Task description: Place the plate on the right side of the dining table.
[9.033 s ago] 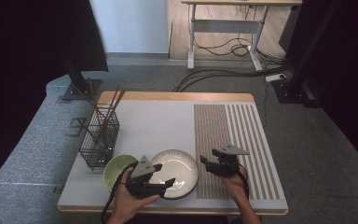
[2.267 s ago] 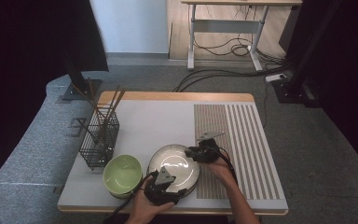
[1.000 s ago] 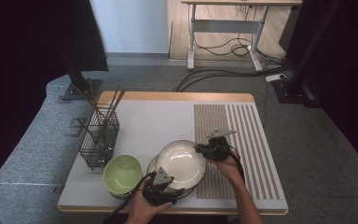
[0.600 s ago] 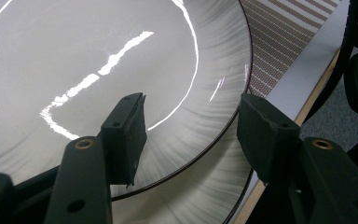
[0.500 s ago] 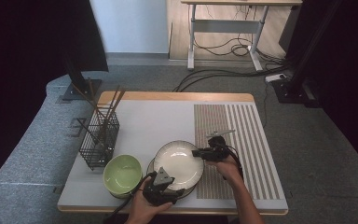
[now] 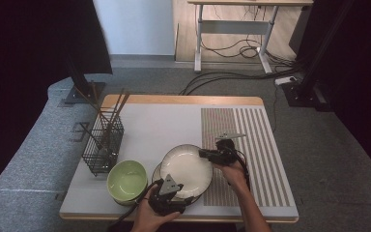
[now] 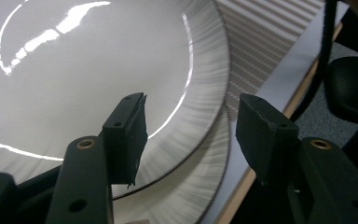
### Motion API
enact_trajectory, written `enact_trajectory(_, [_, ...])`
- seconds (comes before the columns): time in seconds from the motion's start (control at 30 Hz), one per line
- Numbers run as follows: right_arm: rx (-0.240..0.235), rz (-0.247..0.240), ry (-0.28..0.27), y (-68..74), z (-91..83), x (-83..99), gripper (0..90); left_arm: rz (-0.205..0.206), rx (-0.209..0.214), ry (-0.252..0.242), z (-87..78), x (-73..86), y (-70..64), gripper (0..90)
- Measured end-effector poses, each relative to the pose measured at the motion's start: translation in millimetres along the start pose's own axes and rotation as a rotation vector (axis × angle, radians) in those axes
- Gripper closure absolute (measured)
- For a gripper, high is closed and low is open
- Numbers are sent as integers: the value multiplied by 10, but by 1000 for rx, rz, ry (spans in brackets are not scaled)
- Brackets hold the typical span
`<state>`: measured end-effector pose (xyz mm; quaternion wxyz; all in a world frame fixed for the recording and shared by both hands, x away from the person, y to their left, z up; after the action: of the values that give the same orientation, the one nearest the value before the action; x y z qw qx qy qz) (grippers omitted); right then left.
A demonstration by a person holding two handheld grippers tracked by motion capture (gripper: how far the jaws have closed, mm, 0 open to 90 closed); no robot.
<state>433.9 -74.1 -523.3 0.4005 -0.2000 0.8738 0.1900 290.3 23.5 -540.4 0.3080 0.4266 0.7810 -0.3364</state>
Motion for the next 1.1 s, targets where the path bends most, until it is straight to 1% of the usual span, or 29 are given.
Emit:
enact_trajectory(0.1, [27,-38,-25,29,-34,-61,845,17,4,-15,-55,-58,-52,429])
enact_trajectory(0.2, [44,-64,-46,47,-68,-104,844,23,3,-36,-124,-108,-75,428])
enact_trajectory(0.37, [58,-75,-76,32,-124,-150,843,35,3,-67,-235,-185,-112,428])
enact_trajectory(0.47, [53,-58,-101,7,-177,-189,843,38,6,-83,-289,-222,-132,427])
enact_trajectory(0.57, [51,-43,-123,-36,-264,-233,843,36,5,-92,-327,-240,-124,424])
enact_trajectory(0.63, [56,-33,-143,-79,-325,-267,843,33,1,-99,-353,-249,-108,424])
enact_trajectory(0.73, [54,-3,-156,-154,-389,-283,843,29,-2,-106,-382,-260,-95,423])
enact_trajectory(0.83, [67,6,-162,-220,-424,-287,843,27,-3,-103,-388,-259,-83,420])
enact_trajectory(0.87, [71,14,-159,-240,-433,-285,843,25,-2,-104,-389,-259,-81,420])
enact_trajectory(1.1, [104,67,-189,-442,-523,-297,843,27,-4,-105,-409,-259,-70,421])
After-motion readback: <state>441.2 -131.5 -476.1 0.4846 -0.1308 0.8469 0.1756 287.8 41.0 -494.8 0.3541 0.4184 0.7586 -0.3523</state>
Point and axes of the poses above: each handheld gripper's, and its own axes: z roughly forward along the jaws, x roughly out of its underside, y roughly to its left, the point moved 10 cm from there along z, roughly forward along the jaws, and after that the axes turned 15 degrees about x, right-handed, at the moved point
